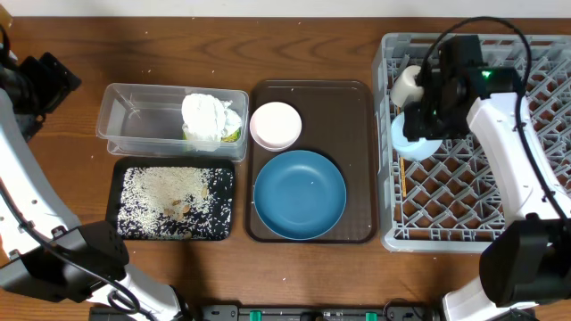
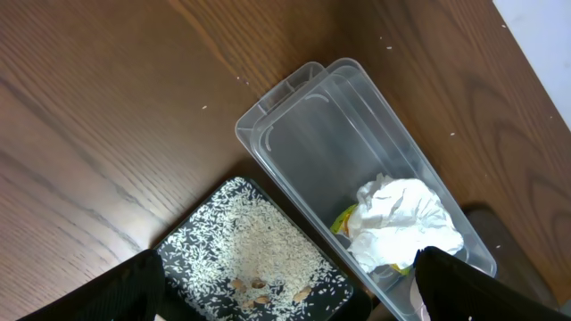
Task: Sort waste into correct bins and load items into the dishwasher rack
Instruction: 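Push the bowl into the rack slots and open the right gripper, then move the right gripper over the large blue plate on the tray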
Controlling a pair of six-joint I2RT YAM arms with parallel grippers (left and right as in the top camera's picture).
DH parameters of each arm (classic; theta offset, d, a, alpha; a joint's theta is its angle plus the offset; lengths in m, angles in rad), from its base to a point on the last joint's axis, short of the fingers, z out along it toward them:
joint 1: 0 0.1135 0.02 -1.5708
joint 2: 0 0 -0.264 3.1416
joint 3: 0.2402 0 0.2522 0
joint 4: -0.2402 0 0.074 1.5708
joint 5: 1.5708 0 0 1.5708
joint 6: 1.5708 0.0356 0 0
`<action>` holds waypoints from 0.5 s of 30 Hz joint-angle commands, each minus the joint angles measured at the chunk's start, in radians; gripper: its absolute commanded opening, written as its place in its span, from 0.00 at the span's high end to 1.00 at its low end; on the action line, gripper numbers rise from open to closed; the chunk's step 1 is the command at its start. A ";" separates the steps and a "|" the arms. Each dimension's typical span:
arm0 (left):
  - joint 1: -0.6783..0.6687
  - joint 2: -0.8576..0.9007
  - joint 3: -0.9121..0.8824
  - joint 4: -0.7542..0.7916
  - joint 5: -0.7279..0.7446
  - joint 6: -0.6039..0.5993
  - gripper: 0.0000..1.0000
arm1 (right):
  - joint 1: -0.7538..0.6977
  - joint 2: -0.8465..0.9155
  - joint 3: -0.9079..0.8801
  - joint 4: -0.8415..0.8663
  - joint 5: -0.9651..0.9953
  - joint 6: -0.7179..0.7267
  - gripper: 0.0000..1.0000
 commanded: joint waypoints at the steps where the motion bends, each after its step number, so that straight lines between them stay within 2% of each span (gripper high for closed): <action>1: 0.005 0.007 0.005 -0.003 -0.005 -0.002 0.08 | 0.004 0.000 -0.010 0.027 -0.015 -0.022 0.42; 4: 0.005 0.007 0.005 -0.003 -0.006 -0.002 0.08 | 0.008 -0.003 -0.003 0.044 -0.192 -0.022 0.51; 6: 0.005 0.007 0.005 -0.003 -0.006 -0.002 0.08 | 0.024 -0.003 -0.003 0.049 -0.301 -0.022 0.61; 9: 0.005 0.007 0.005 -0.003 -0.006 -0.002 0.08 | 0.074 -0.003 -0.003 0.055 -0.335 -0.021 0.66; 15: 0.005 0.007 0.005 -0.003 -0.006 -0.002 0.08 | 0.285 -0.002 -0.004 0.143 -0.311 -0.017 0.62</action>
